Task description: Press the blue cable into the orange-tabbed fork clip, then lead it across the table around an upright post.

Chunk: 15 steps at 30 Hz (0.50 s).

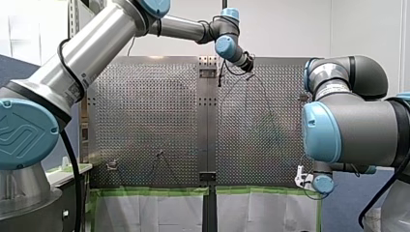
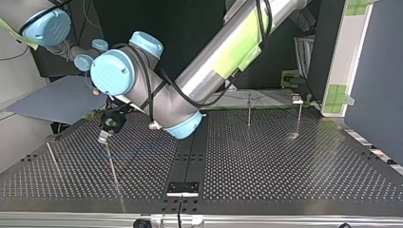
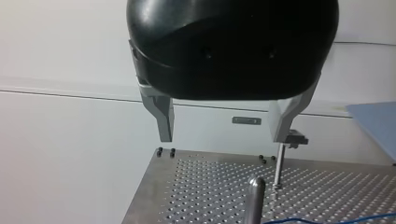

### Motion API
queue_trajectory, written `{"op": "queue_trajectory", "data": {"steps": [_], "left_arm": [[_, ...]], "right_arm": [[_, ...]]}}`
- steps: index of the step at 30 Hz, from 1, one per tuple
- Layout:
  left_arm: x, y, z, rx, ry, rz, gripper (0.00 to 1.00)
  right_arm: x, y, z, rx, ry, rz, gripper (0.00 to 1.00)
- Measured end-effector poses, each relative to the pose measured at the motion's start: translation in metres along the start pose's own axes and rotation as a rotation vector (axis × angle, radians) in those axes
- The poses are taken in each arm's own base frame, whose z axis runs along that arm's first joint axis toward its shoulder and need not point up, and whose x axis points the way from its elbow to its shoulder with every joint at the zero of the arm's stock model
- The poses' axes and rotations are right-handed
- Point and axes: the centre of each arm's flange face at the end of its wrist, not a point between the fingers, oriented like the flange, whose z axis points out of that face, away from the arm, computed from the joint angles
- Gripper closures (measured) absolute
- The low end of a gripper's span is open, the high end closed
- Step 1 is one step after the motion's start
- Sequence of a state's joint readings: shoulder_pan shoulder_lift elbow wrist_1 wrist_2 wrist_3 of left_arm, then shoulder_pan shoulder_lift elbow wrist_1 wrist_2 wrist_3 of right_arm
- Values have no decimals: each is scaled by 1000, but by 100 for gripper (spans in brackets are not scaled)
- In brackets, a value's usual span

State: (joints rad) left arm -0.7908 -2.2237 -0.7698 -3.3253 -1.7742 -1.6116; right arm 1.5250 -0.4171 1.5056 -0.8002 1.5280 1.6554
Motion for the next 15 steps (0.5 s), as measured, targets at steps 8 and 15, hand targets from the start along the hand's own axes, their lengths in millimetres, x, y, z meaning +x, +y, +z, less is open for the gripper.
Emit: {"op": "queue_trajectory", "data": {"steps": [8, 15], "left_arm": [[7, -9, 8, 1, -5, 7, 0], [8, -10, 7, 2, 2, 9, 0]], "right_arm": [[0, 1, 0, -2, 0, 1, 100], [0, 2, 0, -2, 1, 1, 100]]}}
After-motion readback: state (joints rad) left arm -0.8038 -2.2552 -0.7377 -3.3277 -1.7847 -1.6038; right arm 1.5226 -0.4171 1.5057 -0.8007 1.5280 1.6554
